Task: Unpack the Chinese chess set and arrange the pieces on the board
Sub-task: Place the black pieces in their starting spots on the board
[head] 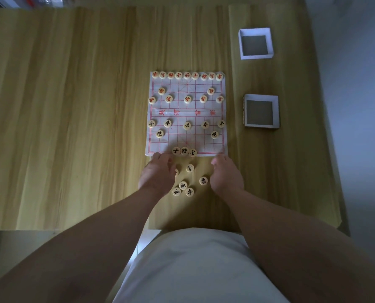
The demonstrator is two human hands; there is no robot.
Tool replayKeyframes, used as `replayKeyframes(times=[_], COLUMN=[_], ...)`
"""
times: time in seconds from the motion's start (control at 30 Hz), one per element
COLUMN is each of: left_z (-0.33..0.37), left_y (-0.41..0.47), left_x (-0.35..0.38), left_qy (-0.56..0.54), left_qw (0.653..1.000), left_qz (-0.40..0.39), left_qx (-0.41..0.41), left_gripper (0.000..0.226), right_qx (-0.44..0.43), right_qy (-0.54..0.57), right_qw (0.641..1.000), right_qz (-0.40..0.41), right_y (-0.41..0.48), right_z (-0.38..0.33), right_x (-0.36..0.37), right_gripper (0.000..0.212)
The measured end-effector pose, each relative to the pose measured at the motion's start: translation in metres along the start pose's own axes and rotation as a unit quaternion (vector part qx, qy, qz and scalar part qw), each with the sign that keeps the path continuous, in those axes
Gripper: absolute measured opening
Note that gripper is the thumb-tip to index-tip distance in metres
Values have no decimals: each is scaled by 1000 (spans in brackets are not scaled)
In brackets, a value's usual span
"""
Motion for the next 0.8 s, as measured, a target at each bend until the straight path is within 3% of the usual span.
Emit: replayKeyframes(times=[0.1, 0.23, 0.63, 0.8], left_z=[-2, -6, -8, -6], left_y=[-11, -19, -30, -26], left_x=[8, 14, 20, 17], left_qy=[-13, -12, -24, 1], left_qw=[1000, 1000, 999, 999], left_qz=[-6, -10, -13, -10], left_qx=[-22, -20, -46, -38], left_gripper=[26, 30, 34, 26], right_qx=[-12, -55, -104, -98], right_qy=[-5, -44, -95, -101], right_qw=[1000, 997, 990, 990], right_qz=[-9, -32, -31, -11], right_y=[-8, -15, -21, -17], right_z=[9, 8, 7, 7], right_x=[6, 12, 21, 15], right_gripper=[27, 39, 33, 26])
Point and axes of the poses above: each hand's wrist, its own y-axis towards the middle knuckle, its own x-axis out of the palm, z = x × y, the point moved 3 cm from there along y, towards the middle knuckle, and after that the axes turned 8 degrees about -z, right-handed, at the moved point
